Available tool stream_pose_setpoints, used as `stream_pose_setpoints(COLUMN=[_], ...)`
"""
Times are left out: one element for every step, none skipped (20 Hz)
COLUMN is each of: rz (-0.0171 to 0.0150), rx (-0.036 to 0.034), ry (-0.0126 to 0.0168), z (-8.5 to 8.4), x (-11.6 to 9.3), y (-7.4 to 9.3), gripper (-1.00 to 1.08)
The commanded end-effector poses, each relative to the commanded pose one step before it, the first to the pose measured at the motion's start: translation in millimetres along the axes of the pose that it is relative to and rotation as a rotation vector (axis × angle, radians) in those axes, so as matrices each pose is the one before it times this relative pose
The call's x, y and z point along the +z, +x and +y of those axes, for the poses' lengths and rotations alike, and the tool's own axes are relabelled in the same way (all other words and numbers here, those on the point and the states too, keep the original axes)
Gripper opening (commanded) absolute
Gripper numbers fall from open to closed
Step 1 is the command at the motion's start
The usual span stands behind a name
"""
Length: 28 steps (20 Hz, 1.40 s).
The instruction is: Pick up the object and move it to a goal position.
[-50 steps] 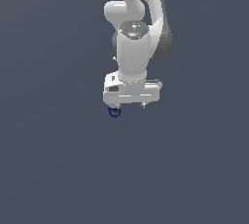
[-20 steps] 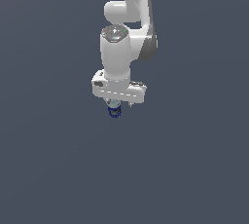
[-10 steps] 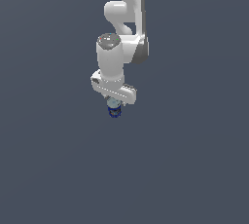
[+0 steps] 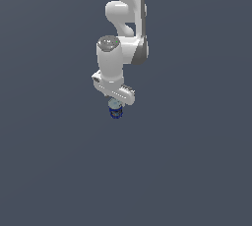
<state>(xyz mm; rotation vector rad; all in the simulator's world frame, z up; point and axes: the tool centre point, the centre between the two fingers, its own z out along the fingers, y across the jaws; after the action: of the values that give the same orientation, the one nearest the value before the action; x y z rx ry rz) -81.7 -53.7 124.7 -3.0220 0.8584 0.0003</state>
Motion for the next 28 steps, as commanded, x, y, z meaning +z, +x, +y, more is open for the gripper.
stream_pose_setpoints(rz=[0.00027, 0.0, 0.0, 0.00002, 0.0, 0.00002, 0.00002, 0.0, 0.00004, 0.00001, 0.0, -0.00002, 0.0, -0.00007, 0.0, 0.0, 0.0, 0.0, 0.0, 0.0, 0.0, 0.0, 0.0, 0.0, 0.0, 0.0, 0.0, 0.0], rx=[-0.00014, 0.0, 0.0, 0.00069, 0.0, 0.00068, 0.00068, 0.0, 0.00118, 0.00069, 0.0, 0.00069, 0.0, 0.00068, 0.0, 0.0, 0.0, 0.0, 0.0, 0.0, 0.0, 0.0, 0.0, 0.0, 0.0, 0.0, 0.0, 0.0], ry=[0.00016, 0.0, 0.0, -0.00008, 0.0, -0.0001, -0.0001, 0.0, -0.00017, -0.00008, 0.0, -0.00001, 0.0, 0.00011, 0.0, 0.0, 0.0, 0.0, 0.0, 0.0, 0.0, 0.0, 0.0, 0.0, 0.0, 0.0, 0.0, 0.0], z=[-0.15, -0.02, -0.03, 0.28, -0.05, 0.26, 0.25, -0.08, 0.45, 0.2, -0.14, 0.17, -0.17, 0.15, -0.17, -0.14, -0.1, -0.03, 0.0, 0.0, 0.0, 0.0, 0.0, 0.0, 0.0, 0.0, 0.0, 0.0], x=[0.2, 0.98, 1.63, 2.3, 2.95, 3.62, 4.27, 4.89, 5.46, 5.17, 4.55, 3.95, 3.31, 2.67, 2.02, 1.4, 0.82, 0.27, 0.0, 0.0, 0.0, 0.0, 0.0, 0.0, 0.0, 0.0, 0.0, 0.0], y=[0.02, -0.07, -0.11, 0.0, -0.2, -0.1, -0.14, -0.34, -0.09, -0.15, -0.23, 0.03, -0.05, 0.19, 0.07, 0.09, 0.07, 0.03, 0.0, 0.0, 0.0, 0.0, 0.0, 0.0, 0.0, 0.0, 0.0, 0.0], gripper=[1.0, 1.0, 1.0, 1.0, 1.0, 1.0, 1.0, 1.0, 1.0, 1.0, 1.0, 1.0, 1.0, 1.0, 1.0, 1.0, 1.0, 1.0, -1.0, -1.0, -1.0, -1.0, -1.0, -1.0, -1.0, -1.0, -1.0, -1.0])
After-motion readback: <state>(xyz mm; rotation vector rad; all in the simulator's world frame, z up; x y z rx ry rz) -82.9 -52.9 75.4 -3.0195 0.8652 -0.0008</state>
